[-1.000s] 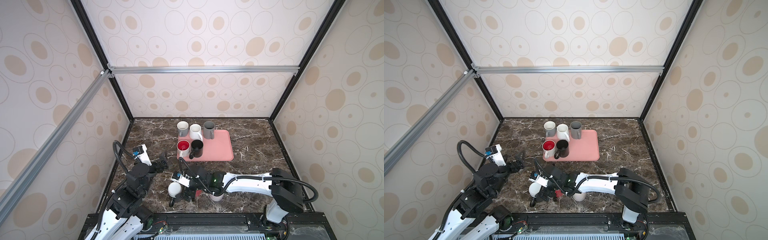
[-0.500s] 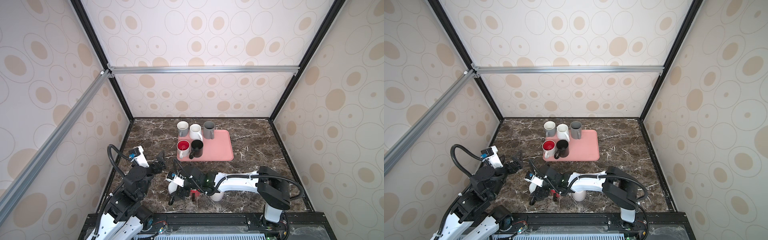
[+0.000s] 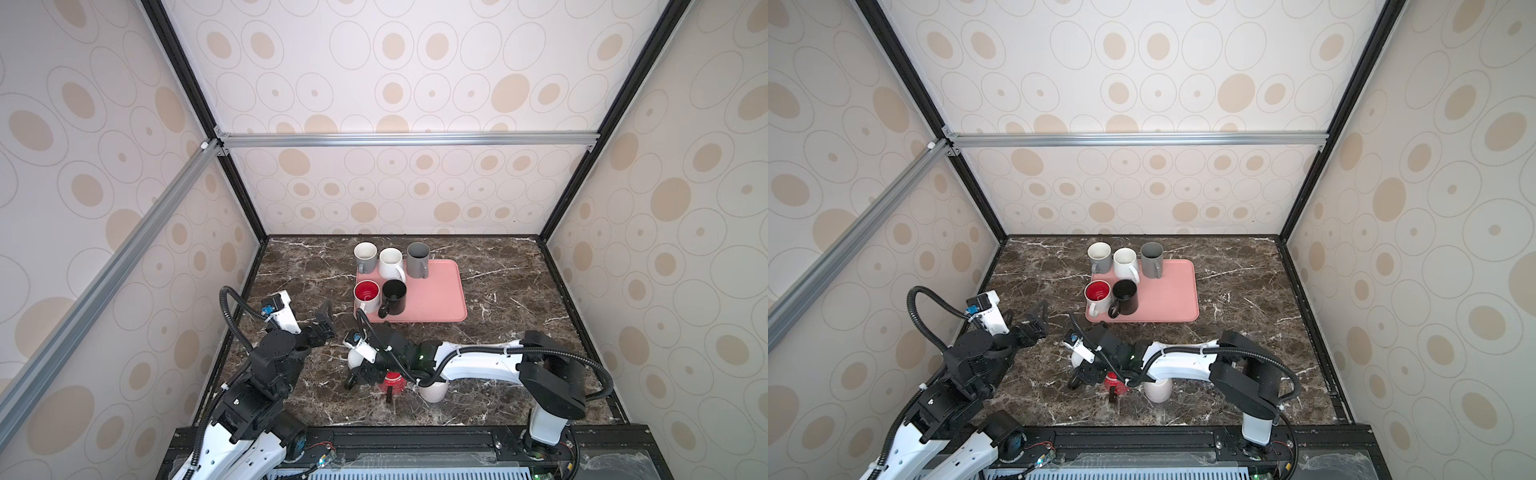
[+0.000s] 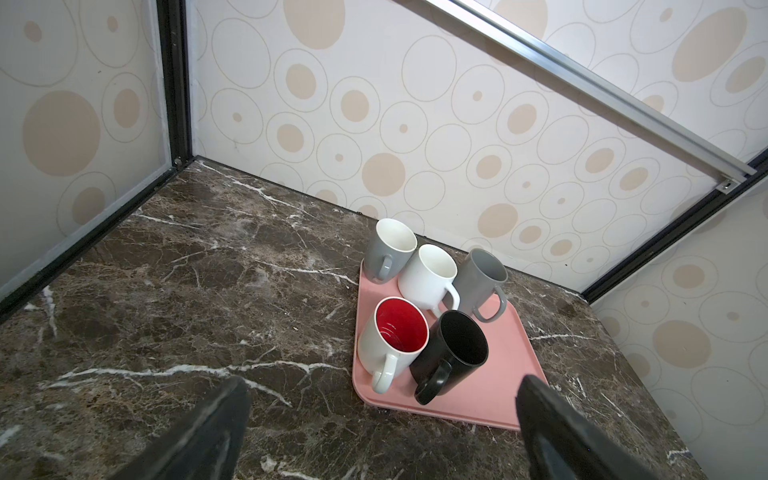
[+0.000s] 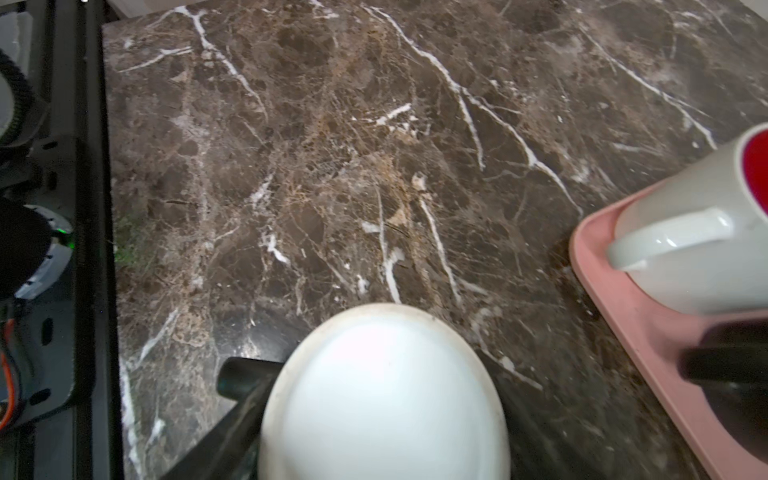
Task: Turn the mug right side up
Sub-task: 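Lower the right gripper onto the white mug and grasp it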
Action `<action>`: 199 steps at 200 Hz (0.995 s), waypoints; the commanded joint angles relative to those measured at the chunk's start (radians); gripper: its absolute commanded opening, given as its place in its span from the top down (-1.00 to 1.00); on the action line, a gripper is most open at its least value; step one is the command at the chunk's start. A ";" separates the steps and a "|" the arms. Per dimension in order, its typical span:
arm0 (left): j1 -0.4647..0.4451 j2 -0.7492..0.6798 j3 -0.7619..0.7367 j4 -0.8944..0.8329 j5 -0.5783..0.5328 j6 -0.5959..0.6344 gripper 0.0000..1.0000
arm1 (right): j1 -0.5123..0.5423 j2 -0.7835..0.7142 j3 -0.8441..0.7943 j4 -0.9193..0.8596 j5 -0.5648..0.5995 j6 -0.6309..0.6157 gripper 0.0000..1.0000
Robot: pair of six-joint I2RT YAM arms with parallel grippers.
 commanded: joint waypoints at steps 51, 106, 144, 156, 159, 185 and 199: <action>0.004 0.035 -0.031 0.044 0.044 0.005 -0.99 | -0.063 -0.017 -0.044 -0.062 0.187 0.087 -0.59; 0.004 0.058 -0.059 0.063 0.074 0.000 -0.99 | -0.116 0.004 -0.019 -0.045 0.166 0.127 -0.77; 0.005 0.085 -0.071 0.067 0.094 0.009 -0.99 | -0.118 -0.074 -0.054 -0.010 0.146 0.129 -0.98; 0.004 0.098 -0.080 0.081 0.118 0.020 -0.99 | -0.120 -0.109 -0.065 -0.010 0.149 0.134 -1.00; 0.004 0.102 -0.081 0.083 0.125 0.023 -0.99 | -0.122 -0.118 -0.067 -0.010 0.149 0.136 -1.00; 0.004 0.185 -0.080 0.103 0.246 0.067 -0.93 | -0.160 -0.197 -0.099 -0.017 0.095 0.169 -1.00; 0.004 0.260 -0.068 0.095 0.335 0.083 -0.81 | -0.190 -0.243 -0.125 -0.014 0.074 0.193 -0.99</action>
